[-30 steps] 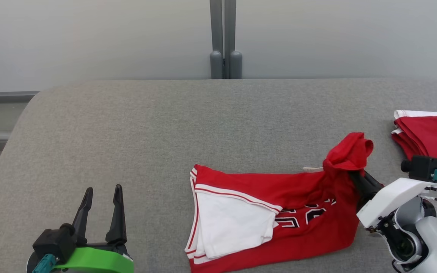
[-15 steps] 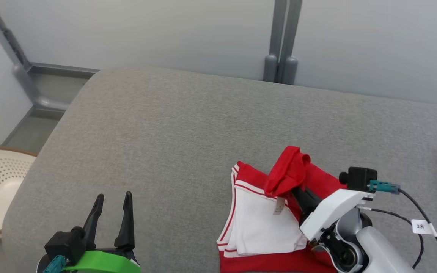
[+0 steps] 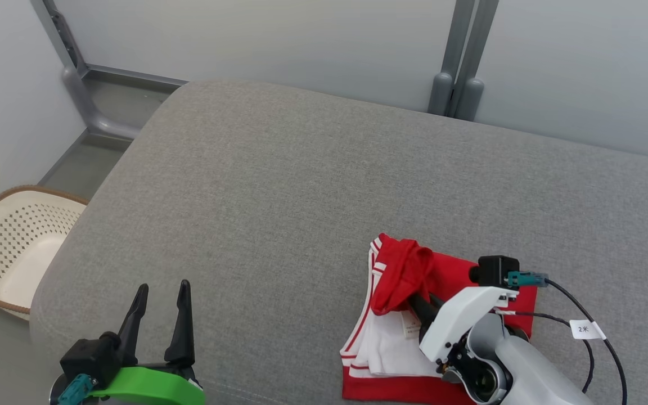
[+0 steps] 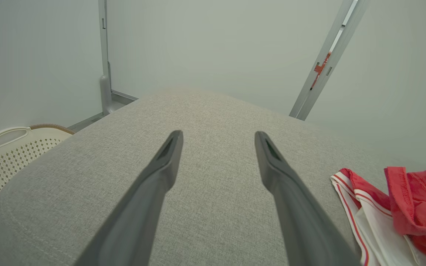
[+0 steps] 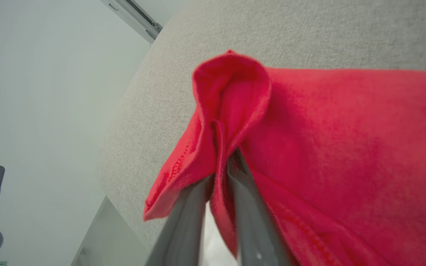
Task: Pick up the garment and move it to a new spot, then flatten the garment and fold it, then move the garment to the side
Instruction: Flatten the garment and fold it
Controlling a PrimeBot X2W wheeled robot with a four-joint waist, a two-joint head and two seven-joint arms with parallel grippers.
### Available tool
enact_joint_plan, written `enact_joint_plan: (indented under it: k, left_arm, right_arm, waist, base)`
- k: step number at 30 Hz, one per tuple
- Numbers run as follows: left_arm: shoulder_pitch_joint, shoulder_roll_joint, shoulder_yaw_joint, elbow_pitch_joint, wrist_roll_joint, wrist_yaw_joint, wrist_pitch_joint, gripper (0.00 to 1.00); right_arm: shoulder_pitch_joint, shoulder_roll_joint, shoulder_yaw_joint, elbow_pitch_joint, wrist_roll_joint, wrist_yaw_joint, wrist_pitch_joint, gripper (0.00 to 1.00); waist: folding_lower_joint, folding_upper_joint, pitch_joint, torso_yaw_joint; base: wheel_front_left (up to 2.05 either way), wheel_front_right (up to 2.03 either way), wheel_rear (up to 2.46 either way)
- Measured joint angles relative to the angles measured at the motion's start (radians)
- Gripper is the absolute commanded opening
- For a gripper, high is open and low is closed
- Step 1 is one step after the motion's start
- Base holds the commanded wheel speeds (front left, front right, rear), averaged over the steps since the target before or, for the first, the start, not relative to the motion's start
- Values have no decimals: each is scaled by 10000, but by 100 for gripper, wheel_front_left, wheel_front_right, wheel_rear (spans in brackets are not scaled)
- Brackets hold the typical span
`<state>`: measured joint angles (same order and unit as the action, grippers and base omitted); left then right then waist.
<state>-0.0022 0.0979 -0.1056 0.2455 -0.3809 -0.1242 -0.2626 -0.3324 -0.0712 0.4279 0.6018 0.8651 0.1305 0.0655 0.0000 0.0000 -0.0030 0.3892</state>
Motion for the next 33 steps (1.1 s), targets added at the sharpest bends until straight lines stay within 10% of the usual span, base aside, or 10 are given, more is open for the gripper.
enact_joint_plan:
  k: [1,9,24,33]
  left_arm:
    - [-10,-2,13,12,-2,2,2,100]
    - [-31,-35,209,-63,-4,4,2,100]
    - [225,-153,742,-943,261,23,2,100]
    - [318,-201,709,-974,324,10,2,100]
  right_arm:
    - [-58,19,86,69,48,0,-13,100]
    - [-241,-328,869,-922,698,0,-435,100]
    - [434,-3496,-596,-2792,-435,0,-2489,100]
    - [759,-3007,-1158,-2366,-1154,0,-2274,100]
  waist:
    - [0,0,16,-57]
    - [0,0,41,-651]
    - [0,0,-251,-1888]
    - [0,0,-306,-1932]
  base:
    - [0,0,0]
    - [0,0,0]
    - [0,0,0]
    - [0,0,0]
